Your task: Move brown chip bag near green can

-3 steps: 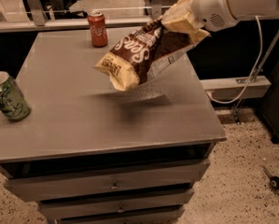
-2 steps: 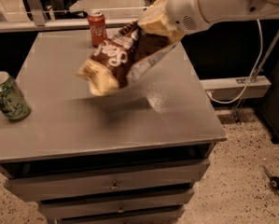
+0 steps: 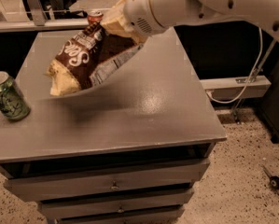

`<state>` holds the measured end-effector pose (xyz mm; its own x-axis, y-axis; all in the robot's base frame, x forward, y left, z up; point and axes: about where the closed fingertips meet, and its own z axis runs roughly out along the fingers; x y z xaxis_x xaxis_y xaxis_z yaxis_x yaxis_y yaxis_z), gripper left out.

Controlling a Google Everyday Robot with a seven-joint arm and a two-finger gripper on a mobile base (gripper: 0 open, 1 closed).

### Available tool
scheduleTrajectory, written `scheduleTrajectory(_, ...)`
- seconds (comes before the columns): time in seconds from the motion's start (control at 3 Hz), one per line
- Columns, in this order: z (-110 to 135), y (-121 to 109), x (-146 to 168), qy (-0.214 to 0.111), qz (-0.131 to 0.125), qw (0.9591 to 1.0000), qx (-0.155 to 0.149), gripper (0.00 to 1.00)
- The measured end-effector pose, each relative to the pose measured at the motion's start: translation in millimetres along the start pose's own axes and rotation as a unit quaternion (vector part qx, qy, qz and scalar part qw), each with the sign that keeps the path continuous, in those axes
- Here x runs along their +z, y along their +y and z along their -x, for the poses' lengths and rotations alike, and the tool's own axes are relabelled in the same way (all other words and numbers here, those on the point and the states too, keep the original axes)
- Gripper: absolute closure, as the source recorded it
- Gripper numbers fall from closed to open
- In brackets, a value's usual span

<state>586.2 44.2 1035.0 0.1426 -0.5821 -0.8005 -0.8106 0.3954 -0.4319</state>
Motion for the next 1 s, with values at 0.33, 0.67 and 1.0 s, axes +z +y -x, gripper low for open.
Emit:
scheduleTrajectory(0.33, 14, 9, 29, -0.006, 0.000, 1.0000, 0.008, 1.00)
scheduleTrajectory(0.67, 18, 14, 48, -0.010, 0.001, 0.9998, 0.017, 1.00)
scheduleTrajectory(1.0, 18, 24, 66, -0.017, 0.010, 0.9993, 0.031, 0.88)
